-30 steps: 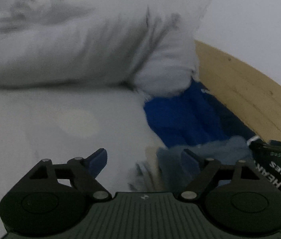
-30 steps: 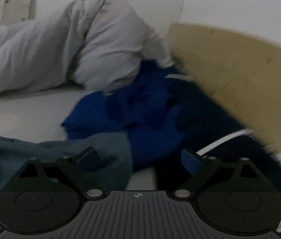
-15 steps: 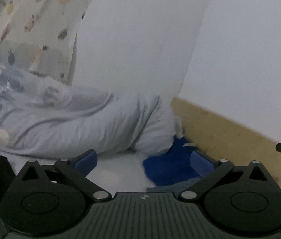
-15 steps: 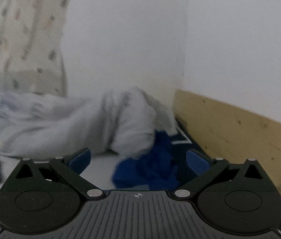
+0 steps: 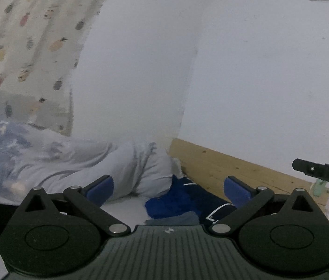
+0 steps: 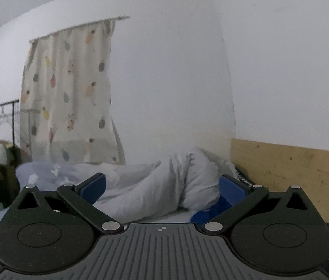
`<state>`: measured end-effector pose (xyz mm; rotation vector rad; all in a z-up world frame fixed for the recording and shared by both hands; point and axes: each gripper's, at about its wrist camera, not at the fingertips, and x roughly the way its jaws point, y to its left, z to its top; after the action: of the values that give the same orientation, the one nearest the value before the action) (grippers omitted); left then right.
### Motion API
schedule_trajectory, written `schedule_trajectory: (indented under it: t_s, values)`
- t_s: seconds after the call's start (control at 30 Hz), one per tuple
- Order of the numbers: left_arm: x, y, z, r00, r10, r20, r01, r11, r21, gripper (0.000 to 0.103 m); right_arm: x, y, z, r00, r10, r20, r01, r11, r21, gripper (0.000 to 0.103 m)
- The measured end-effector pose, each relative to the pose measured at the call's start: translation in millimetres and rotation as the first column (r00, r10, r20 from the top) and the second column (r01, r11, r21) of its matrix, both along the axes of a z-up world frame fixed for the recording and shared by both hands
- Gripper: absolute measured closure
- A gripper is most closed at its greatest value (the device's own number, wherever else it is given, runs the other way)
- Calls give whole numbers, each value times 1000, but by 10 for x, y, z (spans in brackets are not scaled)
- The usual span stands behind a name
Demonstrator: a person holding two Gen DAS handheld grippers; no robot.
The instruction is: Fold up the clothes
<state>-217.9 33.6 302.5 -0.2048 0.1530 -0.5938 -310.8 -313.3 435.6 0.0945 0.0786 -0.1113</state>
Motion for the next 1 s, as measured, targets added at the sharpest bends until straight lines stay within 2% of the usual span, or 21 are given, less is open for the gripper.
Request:
schedule_trajectory:
  t_s: [0.17,0.23,0.4,0.47,0.53,0.67,0.73,0.87,1.0]
  values:
    - [-165,280,18,996,59,-74,-62,998,-33,0,-129,297,-22,996,80,-28,-80,997,24,0]
    - [-194,378,-4,995,72,-75,-74,997,-32,0,-169,398,-26,993,112,-34,-111,993,33,0]
    - [5,338,-316,979,189,-73,-183,980,81,0,119,609,-303,987,138,-78,-134,990,50,0]
    - [156,302,-525,971,214,-109,-200,972,124,0,337,663,-542,979,170,-115,-163,984,67,0]
    - [391,248,-769,965,202,-164,-178,972,152,0,534,721,-806,973,177,-146,-168,983,72,0]
    - [759,125,-1280,940,252,-231,-212,960,185,0,794,832,-1359,967,186,-175,-176,982,73,0]
    - [891,52,-1489,920,296,-257,-241,944,225,0,947,852,-1633,963,170,-211,-156,984,81,0]
    - [1161,-81,-1847,888,362,-283,-270,910,315,0,1323,851,-2162,946,116,-304,-92,992,92,0]
    - [1308,-166,-2058,880,381,-284,-271,893,359,0,1652,852,-2604,925,118,-360,-83,990,112,0]
